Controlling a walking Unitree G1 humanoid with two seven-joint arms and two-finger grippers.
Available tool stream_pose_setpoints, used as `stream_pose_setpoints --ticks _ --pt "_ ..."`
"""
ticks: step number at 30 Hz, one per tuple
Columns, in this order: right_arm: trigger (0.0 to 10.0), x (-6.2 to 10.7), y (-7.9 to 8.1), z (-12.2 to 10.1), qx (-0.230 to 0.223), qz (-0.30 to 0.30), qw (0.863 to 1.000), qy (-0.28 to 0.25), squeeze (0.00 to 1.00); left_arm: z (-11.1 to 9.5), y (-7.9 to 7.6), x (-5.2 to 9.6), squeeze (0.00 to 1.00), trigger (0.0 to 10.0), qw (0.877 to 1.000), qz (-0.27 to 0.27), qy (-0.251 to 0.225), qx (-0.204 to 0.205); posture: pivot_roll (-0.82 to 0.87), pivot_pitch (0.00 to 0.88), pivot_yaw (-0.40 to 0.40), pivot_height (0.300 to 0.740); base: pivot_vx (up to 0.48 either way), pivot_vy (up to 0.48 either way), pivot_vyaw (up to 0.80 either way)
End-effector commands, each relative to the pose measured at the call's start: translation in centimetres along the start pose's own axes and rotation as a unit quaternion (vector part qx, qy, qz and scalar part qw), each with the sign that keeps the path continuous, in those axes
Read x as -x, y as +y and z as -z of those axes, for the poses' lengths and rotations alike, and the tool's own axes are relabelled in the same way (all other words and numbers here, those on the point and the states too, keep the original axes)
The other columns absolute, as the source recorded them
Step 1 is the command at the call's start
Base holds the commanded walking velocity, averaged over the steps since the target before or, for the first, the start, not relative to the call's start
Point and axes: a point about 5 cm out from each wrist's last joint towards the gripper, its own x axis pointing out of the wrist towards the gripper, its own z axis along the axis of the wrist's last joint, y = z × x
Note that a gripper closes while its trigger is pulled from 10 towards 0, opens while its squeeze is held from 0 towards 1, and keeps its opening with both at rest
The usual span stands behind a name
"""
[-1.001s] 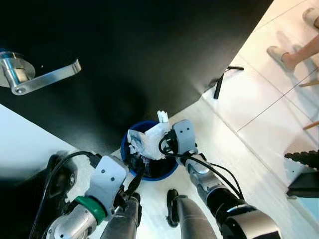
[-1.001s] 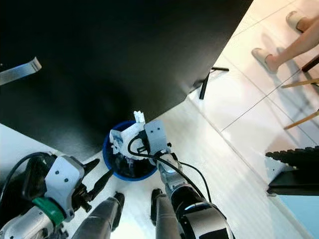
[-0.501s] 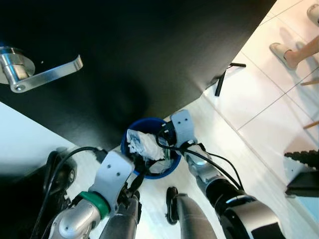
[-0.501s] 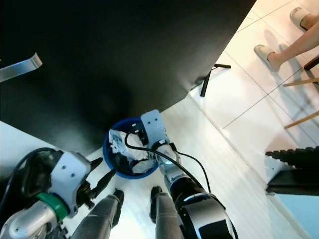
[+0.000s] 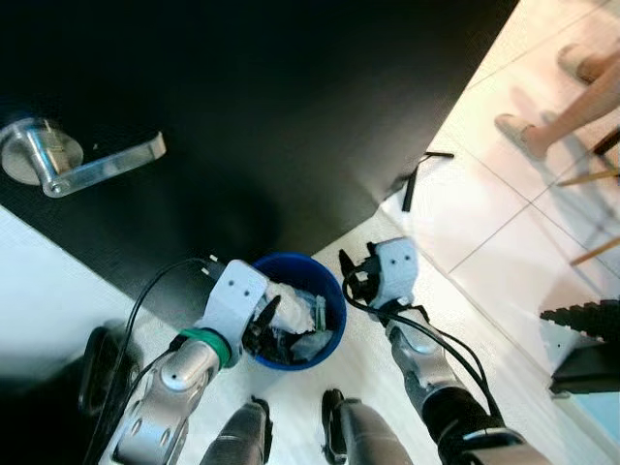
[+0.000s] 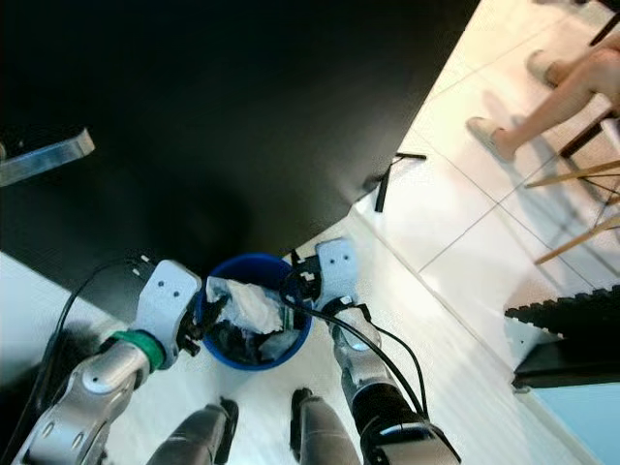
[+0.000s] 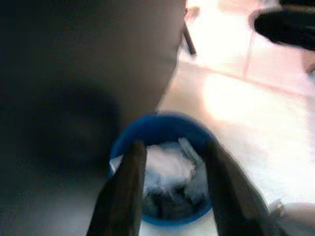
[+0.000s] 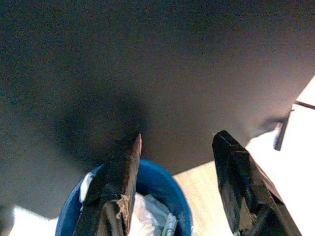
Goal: Clean up the room
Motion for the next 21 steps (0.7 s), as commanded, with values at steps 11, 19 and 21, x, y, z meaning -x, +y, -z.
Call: stream_pose_setpoints --ticks 11,19,21 --pt "10.0 1.6 -0.6 0.5 0.003 -0.005 1.0 -0.001 0.0 2.7 -0.3 -3.4 0.0 10.0 0.997 -0.055 0.051 0.027 -0.02 0.0 0.002 0.74 0.0 0.0 0.0" --pt "10.0 1.4 -0.3 0.7 0.013 -0.034 0.999 0.016 0.0 3.7 0.3 -3.7 0.0 10.0 0.996 -0.063 0.057 0.011 0.0 0.0 -0.01 0.74 0.0 0.0 0.0" --pt "10.0 1.2 0.0 0.7 0.013 -0.041 0.999 0.019 0.0 3.9 0.5 -3.6 0.0 10.0 0.996 -0.07 0.057 0.013 0.0 0.0 -0.009 0.74 0.0 0.0 0.0"
